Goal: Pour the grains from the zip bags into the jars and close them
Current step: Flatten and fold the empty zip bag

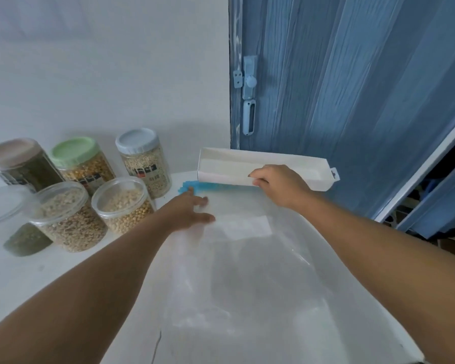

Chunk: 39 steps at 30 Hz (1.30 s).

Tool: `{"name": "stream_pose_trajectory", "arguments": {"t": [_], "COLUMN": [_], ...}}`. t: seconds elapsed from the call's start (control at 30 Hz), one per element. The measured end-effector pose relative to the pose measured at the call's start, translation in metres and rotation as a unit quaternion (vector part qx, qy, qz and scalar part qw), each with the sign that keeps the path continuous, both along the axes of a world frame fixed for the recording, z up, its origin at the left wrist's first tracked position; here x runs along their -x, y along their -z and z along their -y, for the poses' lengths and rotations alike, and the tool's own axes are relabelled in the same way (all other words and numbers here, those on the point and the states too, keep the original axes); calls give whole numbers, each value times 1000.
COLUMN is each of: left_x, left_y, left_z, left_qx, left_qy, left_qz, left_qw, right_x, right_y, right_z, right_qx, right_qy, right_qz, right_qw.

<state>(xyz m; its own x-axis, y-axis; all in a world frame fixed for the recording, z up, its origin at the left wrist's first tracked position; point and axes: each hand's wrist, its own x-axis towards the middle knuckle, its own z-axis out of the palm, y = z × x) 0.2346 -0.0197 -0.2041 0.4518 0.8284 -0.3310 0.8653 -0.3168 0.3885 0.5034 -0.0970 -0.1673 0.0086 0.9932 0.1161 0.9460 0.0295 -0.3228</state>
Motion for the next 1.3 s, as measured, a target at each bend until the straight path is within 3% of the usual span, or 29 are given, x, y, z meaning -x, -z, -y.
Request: {"name": "stream_pose_trajectory", "arguments": {"t": [0.27,0.5,1.0,1.17,1.3], "left_x": [-3,-5,-6,-5,-5], "left_y": [-9,-15,-25,-28,-29], "left_z": [4,5,26,29,29], "left_qx": [3,6,10,7,5], "left_qy": [-6,-11,-2,-10,-7], "left_qz": [-1,-3,-32,-34,-38], "left_qw": [1000,1000,999,999,999], "right_x": [23,39,35,36,35], "right_y": [4,11,15,16,14], "right_z": [-90,-124,-114,-103,-84], "right_qx": [27,60,146,130,56], "right_qy": [-8,-19,-69,-72,-57], "right_qz": [47,54,39,52,72], "right_qw": [999,997,986,987,994]}}
